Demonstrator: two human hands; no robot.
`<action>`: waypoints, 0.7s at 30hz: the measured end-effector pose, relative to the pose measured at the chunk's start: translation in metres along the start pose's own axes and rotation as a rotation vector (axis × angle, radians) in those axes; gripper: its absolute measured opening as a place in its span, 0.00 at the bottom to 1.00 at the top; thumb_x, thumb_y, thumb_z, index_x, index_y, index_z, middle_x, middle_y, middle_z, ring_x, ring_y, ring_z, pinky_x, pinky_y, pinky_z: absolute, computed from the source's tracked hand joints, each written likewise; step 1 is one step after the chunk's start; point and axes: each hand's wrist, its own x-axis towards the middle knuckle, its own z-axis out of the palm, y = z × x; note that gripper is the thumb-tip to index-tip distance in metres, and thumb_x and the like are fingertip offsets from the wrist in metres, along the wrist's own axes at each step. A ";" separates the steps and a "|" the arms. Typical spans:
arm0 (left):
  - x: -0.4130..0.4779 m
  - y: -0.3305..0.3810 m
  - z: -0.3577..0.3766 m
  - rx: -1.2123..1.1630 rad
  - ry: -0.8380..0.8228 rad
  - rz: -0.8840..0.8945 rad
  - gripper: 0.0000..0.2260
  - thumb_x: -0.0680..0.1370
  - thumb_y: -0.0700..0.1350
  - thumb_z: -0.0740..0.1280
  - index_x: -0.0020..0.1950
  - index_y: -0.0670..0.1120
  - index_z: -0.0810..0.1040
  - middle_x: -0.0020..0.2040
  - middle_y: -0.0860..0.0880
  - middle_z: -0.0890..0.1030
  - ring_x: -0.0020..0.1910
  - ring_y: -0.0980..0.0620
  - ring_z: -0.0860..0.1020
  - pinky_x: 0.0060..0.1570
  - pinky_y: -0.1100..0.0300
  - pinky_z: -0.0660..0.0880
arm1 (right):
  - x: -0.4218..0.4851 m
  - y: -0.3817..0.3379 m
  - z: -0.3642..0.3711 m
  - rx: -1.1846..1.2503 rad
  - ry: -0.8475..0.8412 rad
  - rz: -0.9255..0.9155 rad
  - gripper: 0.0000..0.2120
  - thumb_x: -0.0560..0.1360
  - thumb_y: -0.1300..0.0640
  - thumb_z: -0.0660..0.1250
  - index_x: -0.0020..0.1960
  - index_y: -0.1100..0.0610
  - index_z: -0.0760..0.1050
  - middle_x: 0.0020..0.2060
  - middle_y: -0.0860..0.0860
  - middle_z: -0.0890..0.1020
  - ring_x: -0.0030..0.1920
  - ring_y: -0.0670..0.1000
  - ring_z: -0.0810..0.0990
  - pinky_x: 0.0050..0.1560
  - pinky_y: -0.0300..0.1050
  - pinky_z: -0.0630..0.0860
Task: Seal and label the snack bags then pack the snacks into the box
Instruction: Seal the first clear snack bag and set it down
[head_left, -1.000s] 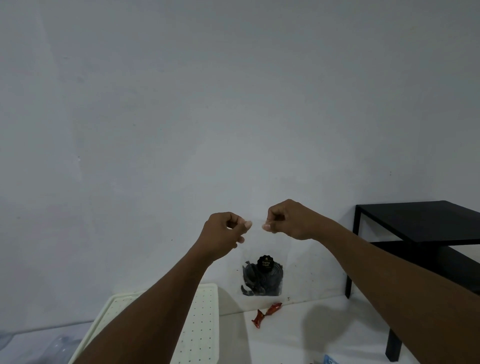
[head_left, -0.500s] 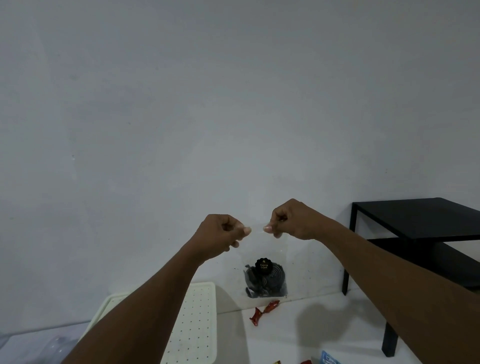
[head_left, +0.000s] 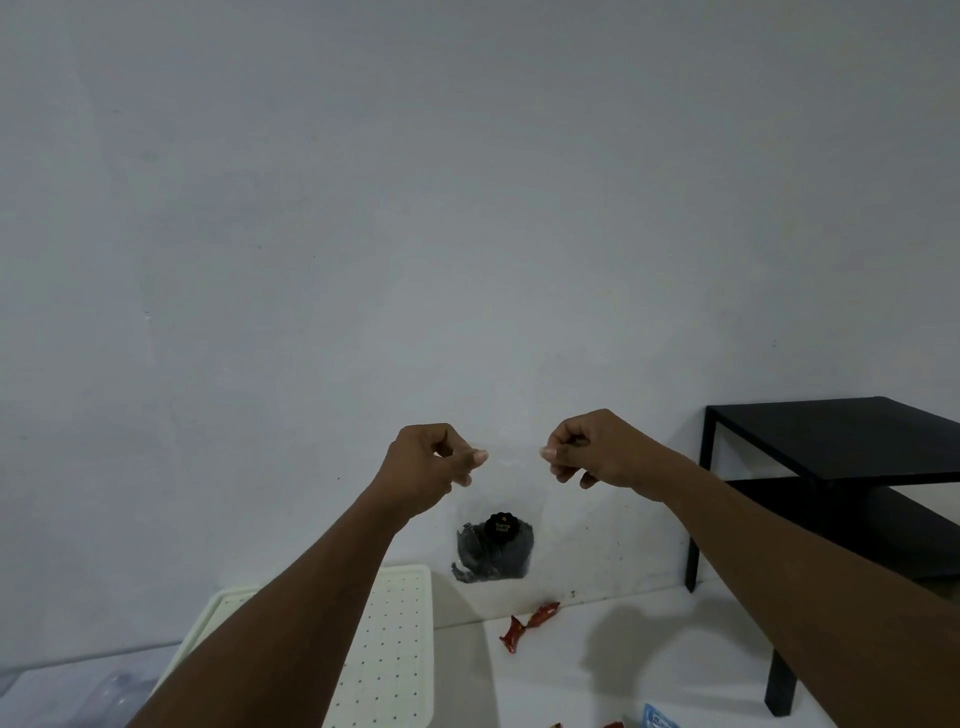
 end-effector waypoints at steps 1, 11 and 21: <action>0.000 0.000 -0.001 -0.018 -0.010 -0.006 0.11 0.74 0.48 0.76 0.40 0.42 0.80 0.42 0.49 0.86 0.37 0.53 0.83 0.36 0.61 0.76 | 0.000 -0.001 0.001 0.001 -0.004 -0.003 0.11 0.77 0.52 0.70 0.46 0.61 0.79 0.38 0.51 0.85 0.40 0.47 0.84 0.37 0.39 0.78; -0.002 0.000 -0.001 -0.104 -0.057 -0.098 0.07 0.77 0.48 0.72 0.41 0.47 0.80 0.40 0.50 0.85 0.34 0.55 0.79 0.34 0.61 0.69 | 0.004 -0.007 0.011 -0.051 -0.029 -0.022 0.07 0.78 0.56 0.68 0.46 0.60 0.80 0.38 0.52 0.83 0.40 0.45 0.82 0.39 0.40 0.78; -0.001 -0.002 0.000 -0.027 -0.050 -0.023 0.08 0.77 0.47 0.73 0.45 0.43 0.83 0.37 0.50 0.82 0.34 0.55 0.77 0.33 0.68 0.72 | 0.008 -0.014 0.020 -0.004 -0.019 -0.029 0.11 0.76 0.50 0.70 0.45 0.58 0.80 0.40 0.56 0.83 0.41 0.48 0.81 0.40 0.42 0.76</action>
